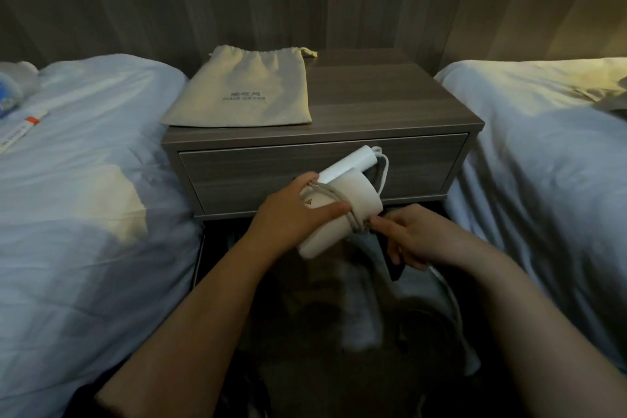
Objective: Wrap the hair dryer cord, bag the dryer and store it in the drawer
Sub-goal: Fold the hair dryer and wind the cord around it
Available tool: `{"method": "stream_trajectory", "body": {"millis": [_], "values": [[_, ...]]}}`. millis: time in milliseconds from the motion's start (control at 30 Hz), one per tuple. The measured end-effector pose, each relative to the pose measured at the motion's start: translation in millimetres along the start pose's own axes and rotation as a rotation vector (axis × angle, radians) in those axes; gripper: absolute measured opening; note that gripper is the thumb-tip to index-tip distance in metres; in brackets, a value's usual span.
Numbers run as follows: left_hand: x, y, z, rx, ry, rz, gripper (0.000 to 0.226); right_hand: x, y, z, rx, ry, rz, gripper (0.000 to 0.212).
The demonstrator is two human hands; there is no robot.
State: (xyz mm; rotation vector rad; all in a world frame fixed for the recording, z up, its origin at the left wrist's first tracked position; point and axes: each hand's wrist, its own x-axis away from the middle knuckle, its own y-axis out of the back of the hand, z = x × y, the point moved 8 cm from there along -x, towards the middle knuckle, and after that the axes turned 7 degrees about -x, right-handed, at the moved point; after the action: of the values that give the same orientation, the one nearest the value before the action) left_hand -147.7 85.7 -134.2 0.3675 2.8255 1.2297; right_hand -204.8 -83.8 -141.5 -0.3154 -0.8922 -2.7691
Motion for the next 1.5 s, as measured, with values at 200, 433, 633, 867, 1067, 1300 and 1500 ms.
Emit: {"method": "stream_trajectory", "body": {"millis": [200,433,633,867,1067,1300,1500], "values": [[5,-7,-6,-0.514,-0.103,-0.063,0.094,15,-23,-21,0.312,-0.151,0.326,0.028],[4,-16,-9,-0.593,-0.205,-0.062,0.097,13,-8,3,0.378,0.059,0.203,0.026],[8,-29,-17,-0.652,-0.393,0.051,0.098,16,10,35,0.552,0.255,-0.179,0.012],[19,-38,-29,-0.72,-0.549,0.108,0.102,22,28,40,0.618,0.195,-0.334,0.039],[23,-40,-33,-0.762,-0.605,0.106,0.115,23,34,32,0.18,0.26,-0.052,0.025],[30,-41,-42,-0.743,-0.669,0.075,0.118,15,72,15,0.223,0.134,-0.523,0.03],[32,-43,-43,-0.771,-0.711,0.074,0.117,11,76,18,0.208,0.156,-0.461,0.024]]}}
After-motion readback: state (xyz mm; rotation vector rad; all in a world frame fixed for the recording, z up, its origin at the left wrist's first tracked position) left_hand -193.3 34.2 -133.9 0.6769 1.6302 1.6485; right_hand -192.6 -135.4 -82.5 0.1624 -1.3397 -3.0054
